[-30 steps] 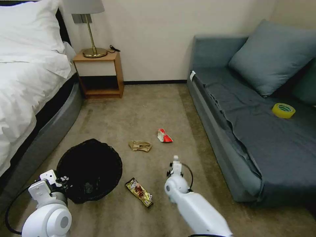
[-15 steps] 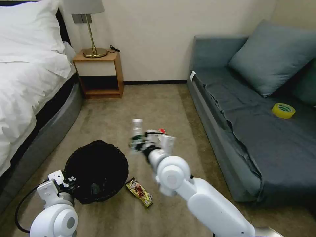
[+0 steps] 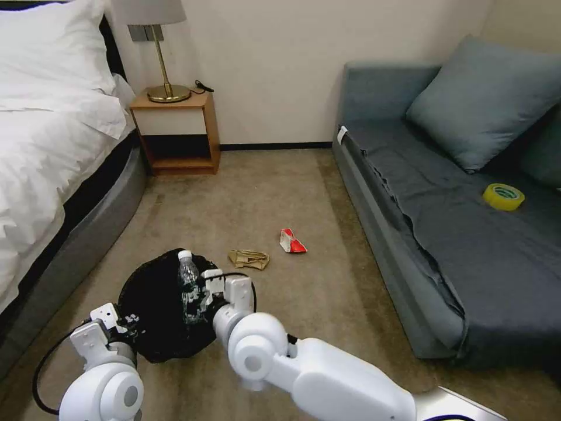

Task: Pick up the trash bin, then pick up the garbage on the floor and place it into the trash bin.

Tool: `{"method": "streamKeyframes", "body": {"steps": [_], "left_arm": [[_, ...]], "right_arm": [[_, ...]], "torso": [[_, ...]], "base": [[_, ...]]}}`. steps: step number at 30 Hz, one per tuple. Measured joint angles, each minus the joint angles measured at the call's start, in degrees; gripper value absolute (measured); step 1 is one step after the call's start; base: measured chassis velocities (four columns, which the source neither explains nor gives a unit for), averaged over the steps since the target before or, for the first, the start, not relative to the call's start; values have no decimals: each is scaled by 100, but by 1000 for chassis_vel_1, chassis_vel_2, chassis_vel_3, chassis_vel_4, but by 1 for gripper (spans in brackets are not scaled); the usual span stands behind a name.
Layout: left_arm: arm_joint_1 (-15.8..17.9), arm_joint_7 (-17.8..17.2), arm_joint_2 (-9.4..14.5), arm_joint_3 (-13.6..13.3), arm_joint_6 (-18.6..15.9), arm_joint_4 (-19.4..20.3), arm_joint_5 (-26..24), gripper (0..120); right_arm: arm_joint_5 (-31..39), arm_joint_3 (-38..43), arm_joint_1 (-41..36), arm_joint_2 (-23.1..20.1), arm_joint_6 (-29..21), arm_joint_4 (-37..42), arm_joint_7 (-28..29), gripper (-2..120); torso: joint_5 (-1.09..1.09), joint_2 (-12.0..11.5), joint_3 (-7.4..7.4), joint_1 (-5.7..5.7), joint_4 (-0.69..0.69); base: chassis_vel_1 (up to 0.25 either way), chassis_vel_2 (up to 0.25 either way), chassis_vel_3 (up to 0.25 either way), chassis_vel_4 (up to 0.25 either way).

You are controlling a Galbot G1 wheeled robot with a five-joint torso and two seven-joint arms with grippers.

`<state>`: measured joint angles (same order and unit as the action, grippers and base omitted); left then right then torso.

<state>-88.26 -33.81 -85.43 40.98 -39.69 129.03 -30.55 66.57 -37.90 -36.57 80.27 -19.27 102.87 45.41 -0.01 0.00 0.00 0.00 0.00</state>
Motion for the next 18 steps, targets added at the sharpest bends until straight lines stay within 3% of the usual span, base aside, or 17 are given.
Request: {"method": "streamKeyframes", "body": {"steps": [5,7,10,14,18], "left_arm": [[7,-2,-24,-66,7,-6,42,2],[8,-2,-25,-69,8,-7,43,2],[11,-2,-23,-76,9,-8,48,2],[9,-2,-18,-73,11,-8,48,2],[1,-1,-16,-71,16,4,48,2]], "right_arm": [[-100,-65,-1,95,50,-74,-18,36],[-102,-65,-1,96,51,-74,-19,36],[-126,-48,5,69,50,-16,-49,54],[-145,-32,11,47,44,23,-66,65],[-205,-26,12,5,32,49,-79,83]], "torso": [[1,0,0,0,0],[1,0,0,0,0],[1,0,0,0,0],[1,0,0,0,0],[1,0,0,0,0]], "base": [[0,0,0,0],[0,0,0,0],[0,0,0,0],[0,0,0,0],[0,0,0,0]]}}
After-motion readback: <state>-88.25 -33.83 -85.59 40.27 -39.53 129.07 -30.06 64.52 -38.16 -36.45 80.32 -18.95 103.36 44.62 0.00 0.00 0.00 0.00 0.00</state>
